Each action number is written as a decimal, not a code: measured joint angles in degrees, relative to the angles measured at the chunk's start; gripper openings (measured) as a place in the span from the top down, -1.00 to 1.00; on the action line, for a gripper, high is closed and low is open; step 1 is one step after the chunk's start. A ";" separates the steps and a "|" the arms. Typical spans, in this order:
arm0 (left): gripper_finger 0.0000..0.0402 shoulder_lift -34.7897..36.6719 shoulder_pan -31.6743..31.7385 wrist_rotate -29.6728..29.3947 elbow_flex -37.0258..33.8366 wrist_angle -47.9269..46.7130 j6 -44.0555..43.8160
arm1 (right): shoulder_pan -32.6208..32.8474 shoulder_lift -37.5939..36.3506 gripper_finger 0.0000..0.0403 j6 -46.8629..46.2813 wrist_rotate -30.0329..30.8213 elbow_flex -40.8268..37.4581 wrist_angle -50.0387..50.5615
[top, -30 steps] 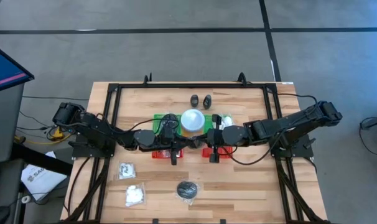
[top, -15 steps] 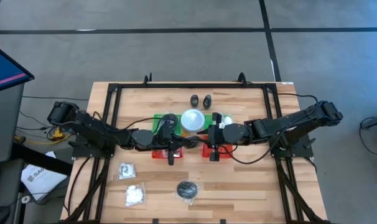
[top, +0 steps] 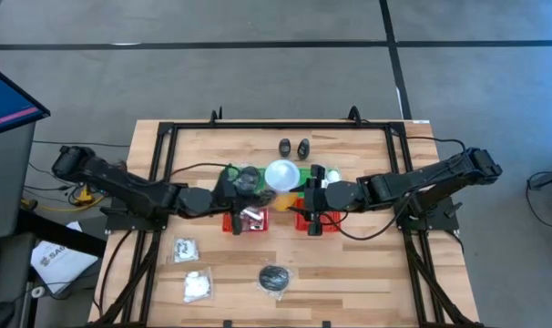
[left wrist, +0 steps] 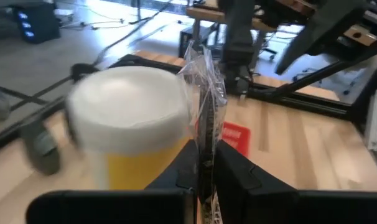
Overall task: Pick & Place Travel size toiletries
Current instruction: Put the right hairbrush into the left green basket, then put the hairbrush into the left green basket
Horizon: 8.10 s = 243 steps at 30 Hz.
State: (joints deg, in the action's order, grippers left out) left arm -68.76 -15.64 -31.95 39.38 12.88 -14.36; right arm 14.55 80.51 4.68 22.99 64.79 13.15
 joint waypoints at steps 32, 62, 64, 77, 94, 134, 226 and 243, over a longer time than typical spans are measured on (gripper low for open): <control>0.89 2.23 11.47 -7.83 -5.16 -19.19 -6.37 | 0.00 0.02 0.11 -0.65 0.02 -0.02 1.22; 0.89 2.19 25.05 14.58 -21.62 10.04 0.45 | -0.07 0.07 0.13 -0.65 0.02 -0.02 1.33; 0.89 2.03 25.06 15.45 -21.62 9.93 0.44 | -0.07 0.07 0.13 -0.65 0.02 -0.02 1.32; 0.78 -3.45 25.05 16.85 -21.62 13.69 -1.05 | -0.07 0.07 0.13 -0.67 0.00 -0.02 1.33; 0.26 -3.49 25.05 12.54 -21.62 15.09 -1.00 | -0.04 0.07 0.13 -0.65 0.00 -0.02 1.44; -0.08 5.62 6.22 15.85 -21.59 15.13 -2.56 | 6.48 10.90 0.13 -14.37 -11.17 -0.04 5.50; 0.03 5.60 -4.33 15.67 -21.59 20.64 -8.51 | 15.65 36.85 0.52 -43.71 -12.35 0.02 -14.06; 0.03 5.60 -4.33 15.71 -21.59 20.60 -8.70 | 15.28 36.96 0.99 -41.94 -12.71 -0.02 -14.06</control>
State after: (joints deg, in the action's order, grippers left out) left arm -63.16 -19.97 -16.24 17.78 33.47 -23.06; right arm 29.82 117.47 -37.26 10.28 64.77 -0.91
